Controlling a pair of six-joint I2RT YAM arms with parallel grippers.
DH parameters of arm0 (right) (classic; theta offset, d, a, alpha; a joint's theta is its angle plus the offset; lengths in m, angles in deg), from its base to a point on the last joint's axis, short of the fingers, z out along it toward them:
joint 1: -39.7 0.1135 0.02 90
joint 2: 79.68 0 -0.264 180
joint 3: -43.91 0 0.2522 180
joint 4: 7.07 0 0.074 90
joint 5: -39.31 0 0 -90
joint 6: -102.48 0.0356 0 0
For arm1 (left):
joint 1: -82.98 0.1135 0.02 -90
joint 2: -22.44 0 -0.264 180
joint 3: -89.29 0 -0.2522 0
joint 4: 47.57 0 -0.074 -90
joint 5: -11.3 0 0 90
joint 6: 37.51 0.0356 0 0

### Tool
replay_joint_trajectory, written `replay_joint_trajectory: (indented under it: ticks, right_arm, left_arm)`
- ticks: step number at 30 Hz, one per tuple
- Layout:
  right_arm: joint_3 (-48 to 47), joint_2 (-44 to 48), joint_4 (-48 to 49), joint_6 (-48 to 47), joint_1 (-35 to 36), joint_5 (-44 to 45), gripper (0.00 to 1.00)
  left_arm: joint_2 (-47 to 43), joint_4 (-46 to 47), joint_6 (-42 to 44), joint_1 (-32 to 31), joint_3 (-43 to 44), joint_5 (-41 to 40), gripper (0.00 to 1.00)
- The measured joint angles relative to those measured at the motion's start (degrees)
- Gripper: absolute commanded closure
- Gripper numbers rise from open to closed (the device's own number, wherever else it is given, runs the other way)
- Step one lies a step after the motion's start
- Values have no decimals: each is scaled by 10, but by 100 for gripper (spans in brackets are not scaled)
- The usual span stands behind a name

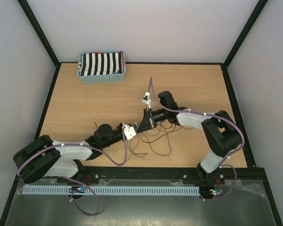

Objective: Zip-tie the wires
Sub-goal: Tie the cable at the center of the board.

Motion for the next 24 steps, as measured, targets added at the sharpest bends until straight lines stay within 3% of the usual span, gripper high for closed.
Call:
replay_joint_trajectory:
  ticks: [24]
  right_arm:
    - [-19,-7,-2,41,-11,11,100]
  left_arm:
    - [10,0,36,-24,0,-29,100]
